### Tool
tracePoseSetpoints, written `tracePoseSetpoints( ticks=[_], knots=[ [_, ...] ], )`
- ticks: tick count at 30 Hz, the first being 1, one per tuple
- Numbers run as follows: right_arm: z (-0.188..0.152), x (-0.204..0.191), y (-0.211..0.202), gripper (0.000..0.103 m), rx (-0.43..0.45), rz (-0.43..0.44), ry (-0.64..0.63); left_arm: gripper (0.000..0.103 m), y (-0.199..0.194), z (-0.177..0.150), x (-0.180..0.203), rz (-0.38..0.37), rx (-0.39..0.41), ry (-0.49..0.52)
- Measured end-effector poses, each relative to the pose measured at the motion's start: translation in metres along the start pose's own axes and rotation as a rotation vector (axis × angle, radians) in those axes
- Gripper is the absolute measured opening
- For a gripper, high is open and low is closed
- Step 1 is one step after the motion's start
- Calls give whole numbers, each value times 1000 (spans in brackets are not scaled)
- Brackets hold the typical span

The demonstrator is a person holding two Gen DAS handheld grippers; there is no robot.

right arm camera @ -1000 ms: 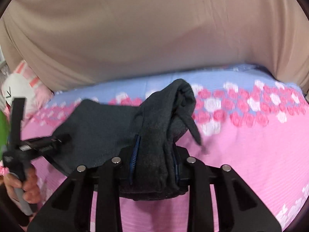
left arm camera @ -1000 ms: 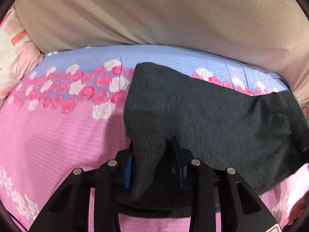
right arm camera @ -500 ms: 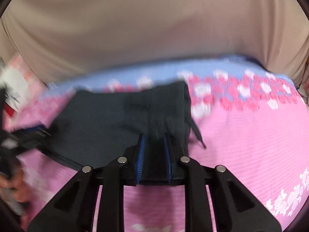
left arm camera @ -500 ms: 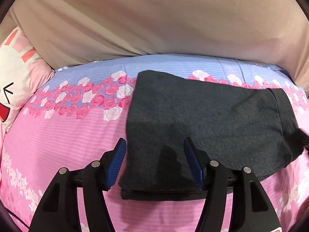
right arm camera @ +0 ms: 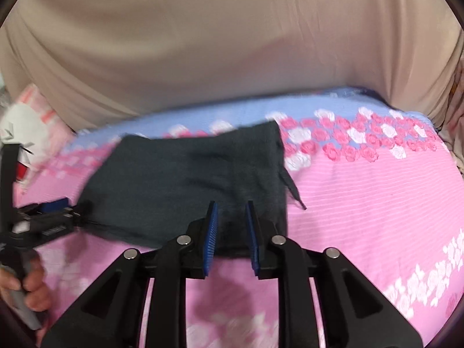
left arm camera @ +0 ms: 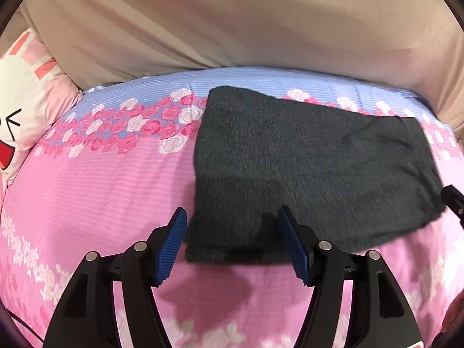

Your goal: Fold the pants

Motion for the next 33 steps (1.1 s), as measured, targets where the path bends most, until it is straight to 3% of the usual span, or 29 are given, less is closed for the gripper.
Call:
tracePoseSetpoints(
  ticks=[2,4,5,9,12,18,21,23,33],
  knots=[
    [-10,-7,-22,24,50,-12,-6,80,-22,-9,-1,-8,44,-5],
    [-25,-10,-36,40,70,-31,-4,82,-42,-20,1,-4,91,-1],
    [-34,-11,-44,43,78,-35,0,85,-53,-30,2,4,111,8],
    [-75,-17,-67,52,77,-64,-2,86,-84,-68,7,15,160,30],
    [-92,-22,-78,64,77,-82,-12,86,-95,-97,8,-24,153,18],
    [-123,-34,-86,67,51,-99,-36,86,-97,-132,9,5,192,24],
    [-127,-39,-100,87,113,-140,-50,86,-101,-139,9,51,237,32],
    [-129,-41,-100,89,110,-152,-56,86,-106,-140,10,35,263,29],
    [-127,-26,-91,90,61,-156,6,87,-95,-140,9,18,209,20]
  ],
)
Point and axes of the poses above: each gripper's, at about its wrist camera, not at the fingertips, and y roughly the way its jaws point, x to its right, z to its top, the point moved 4 cm from there along y, roughly the way its jaws point, and after that the axes turned 2 degrees about -z, right-handed, at the moved point
